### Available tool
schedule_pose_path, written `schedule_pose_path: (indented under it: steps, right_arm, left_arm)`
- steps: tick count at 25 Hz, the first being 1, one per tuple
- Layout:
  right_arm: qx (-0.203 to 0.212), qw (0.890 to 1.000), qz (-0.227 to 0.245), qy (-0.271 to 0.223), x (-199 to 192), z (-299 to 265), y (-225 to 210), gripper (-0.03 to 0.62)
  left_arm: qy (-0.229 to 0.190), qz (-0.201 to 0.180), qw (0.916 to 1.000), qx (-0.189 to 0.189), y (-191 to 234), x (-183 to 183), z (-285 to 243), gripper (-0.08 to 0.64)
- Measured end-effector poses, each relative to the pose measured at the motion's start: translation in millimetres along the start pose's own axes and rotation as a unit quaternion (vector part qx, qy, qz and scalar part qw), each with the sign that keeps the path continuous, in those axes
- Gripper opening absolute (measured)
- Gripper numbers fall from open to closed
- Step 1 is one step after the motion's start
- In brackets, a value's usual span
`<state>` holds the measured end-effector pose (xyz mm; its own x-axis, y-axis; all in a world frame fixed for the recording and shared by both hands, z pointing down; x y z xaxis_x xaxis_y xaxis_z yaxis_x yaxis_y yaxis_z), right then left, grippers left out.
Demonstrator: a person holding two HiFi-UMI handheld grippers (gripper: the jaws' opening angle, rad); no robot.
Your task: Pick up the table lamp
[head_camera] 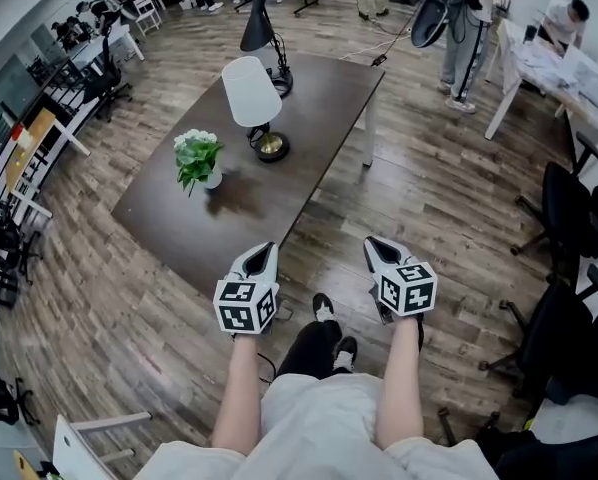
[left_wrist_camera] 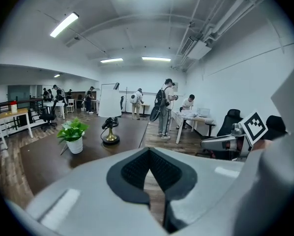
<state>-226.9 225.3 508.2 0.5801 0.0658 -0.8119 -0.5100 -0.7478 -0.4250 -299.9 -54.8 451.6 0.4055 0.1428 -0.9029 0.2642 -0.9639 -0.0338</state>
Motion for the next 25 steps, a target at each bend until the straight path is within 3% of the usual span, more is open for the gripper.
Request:
schedule_pose_path:
  steps: [5,12,17,20,25]
  right_arm:
    - [-0.046,0.999,-0.020,-0.019,0.8,25.7,-32.2,0.026]
    - [-0.098,0.994,-0.038,-0.032,10.9,46.0,-84.9,0.026]
    - [-0.109,0.993,-0.038,-0.024,29.3,22.4,-109.4,0.026]
    - [-0.077,0.997,-0.014,-0.008,48.4,-12.8,-101.2,0.026]
    - [-0.017,0.997,0.039,0.064,65.3,-78.9,-88.7,0.026]
  left_arm:
    - [-0.009,-0.020,0.9971,-0.072,-38.5,14.4,-42.3,0.000]
    - [-0.013,-0.029,0.9920,-0.122,-62.4,28.6,-88.1,0.000]
    - [-0.006,-0.034,0.9950,-0.094,-42.9,38.4,-114.2,0.000]
    - [0.000,-0.047,0.9958,-0.079,-29.4,50.3,-127.8,0.000]
    - [0.003,-0.013,0.9988,-0.048,7.0,57.9,-158.3,0.000]
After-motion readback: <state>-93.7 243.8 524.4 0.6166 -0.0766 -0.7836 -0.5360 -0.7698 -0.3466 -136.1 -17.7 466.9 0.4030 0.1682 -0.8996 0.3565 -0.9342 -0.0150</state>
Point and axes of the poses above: the fingertips, and each gripper's own axes: z backward along the fingers, y to its left, x out of its top, the point moved 10 cm from there along z, backward along the fingers, and after that the axes turned 8 degrees about -z, right-handed, at the moved point
